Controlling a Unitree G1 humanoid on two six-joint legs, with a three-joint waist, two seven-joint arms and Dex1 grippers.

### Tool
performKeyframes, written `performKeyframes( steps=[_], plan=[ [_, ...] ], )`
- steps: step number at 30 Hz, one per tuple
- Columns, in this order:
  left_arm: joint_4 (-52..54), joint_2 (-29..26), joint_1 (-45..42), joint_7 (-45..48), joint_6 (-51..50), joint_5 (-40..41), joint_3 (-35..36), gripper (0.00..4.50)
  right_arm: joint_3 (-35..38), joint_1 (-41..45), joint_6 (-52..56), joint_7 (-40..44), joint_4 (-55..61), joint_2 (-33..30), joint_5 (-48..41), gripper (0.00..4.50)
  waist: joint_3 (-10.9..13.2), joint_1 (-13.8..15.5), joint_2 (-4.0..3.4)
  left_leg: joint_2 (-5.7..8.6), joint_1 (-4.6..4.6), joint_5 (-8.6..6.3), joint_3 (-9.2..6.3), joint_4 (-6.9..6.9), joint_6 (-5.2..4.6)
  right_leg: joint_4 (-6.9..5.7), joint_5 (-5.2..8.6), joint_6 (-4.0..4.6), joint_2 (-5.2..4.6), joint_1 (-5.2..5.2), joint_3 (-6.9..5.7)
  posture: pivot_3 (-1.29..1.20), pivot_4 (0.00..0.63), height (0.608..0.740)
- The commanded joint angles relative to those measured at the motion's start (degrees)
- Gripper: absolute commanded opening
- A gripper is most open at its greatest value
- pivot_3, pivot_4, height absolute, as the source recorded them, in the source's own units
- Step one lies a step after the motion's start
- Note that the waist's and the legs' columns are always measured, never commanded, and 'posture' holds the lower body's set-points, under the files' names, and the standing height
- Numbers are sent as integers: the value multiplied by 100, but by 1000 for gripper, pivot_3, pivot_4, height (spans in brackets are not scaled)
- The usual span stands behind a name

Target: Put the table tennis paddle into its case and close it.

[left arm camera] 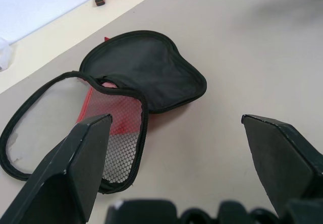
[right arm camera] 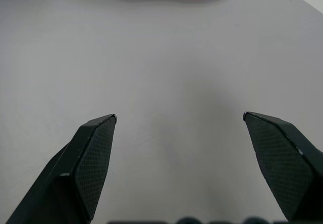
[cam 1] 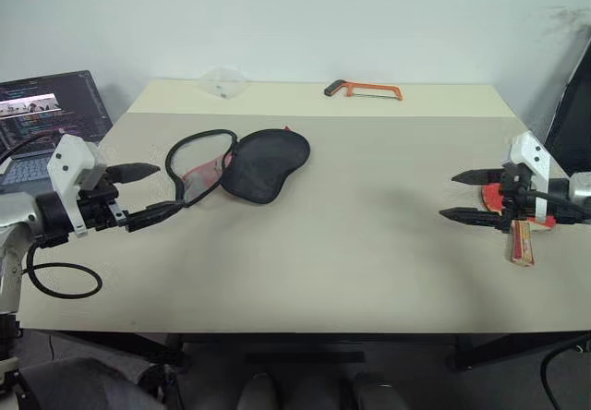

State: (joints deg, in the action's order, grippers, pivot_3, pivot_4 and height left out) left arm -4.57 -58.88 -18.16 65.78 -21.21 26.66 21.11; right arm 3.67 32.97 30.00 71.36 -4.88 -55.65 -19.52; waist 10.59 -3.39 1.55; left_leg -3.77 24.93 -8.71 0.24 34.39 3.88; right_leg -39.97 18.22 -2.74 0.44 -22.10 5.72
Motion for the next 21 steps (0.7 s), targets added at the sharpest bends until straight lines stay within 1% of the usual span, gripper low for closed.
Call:
performKeyframes(
  steps=[1,6,10,11,13,15,17,21],
  plan=[
    [190,-108,-123,-51,3,36,76,4500,57,253,-79,33,52,32,-104,4434,0,0,0,0,0,0,0,0,0,0,0,0,0,0,0,0,150,740],
    [254,-124,-13,-261,-5,-59,159,4500,-23,395,-130,21,-11,153,-72,4434,0,-1,0,0,0,0,-1,-1,0,0,0,1,0,-1,-1,0,150,740],
    [103,-98,35,-670,-91,-181,274,4500,-82,485,-196,15,-66,247,-21,4434,0,-3,0,0,0,0,0,-1,0,0,0,1,0,-1,0,0,150,740],
    [-31,-43,-45,-942,-155,-279,249,4500,-102,526,-205,24,-72,283,-29,4434,0,-2,0,0,0,0,-1,-1,0,0,0,1,0,-1,0,0,150,740],
    [-309,80,-209,-1599,-345,-593,81,4500,-165,615,-228,32,-95,358,-22,4434,0,-1,0,0,0,0,-1,0,0,-1,0,1,0,0,0,0,150,740],
    [-447,168,-247,-1967,-426,-812,-64,4500,-222,661,-248,25,-118,431,-10,4434,0,-3,0,-1,-1,0,-4,1,0,-2,-1,-1,3,0,0,0,150,740],
    [-452,212,-206,-2181,-443,-1023,-205,4500,-275,670,-254,27,-117,487,2,4434,0,-2,0,-1,0,0,-2,2,0,-2,-1,-2,3,1,1,0,150,740],
    [-141,311,-35,-2259,-251,-1248,-453,4500,-325,699,-296,69,-166,533,3,4434,0,9,0,0,2,0,-3,0,0,-1,-11,14,2,1,-1,0,150,740]
  ],
)
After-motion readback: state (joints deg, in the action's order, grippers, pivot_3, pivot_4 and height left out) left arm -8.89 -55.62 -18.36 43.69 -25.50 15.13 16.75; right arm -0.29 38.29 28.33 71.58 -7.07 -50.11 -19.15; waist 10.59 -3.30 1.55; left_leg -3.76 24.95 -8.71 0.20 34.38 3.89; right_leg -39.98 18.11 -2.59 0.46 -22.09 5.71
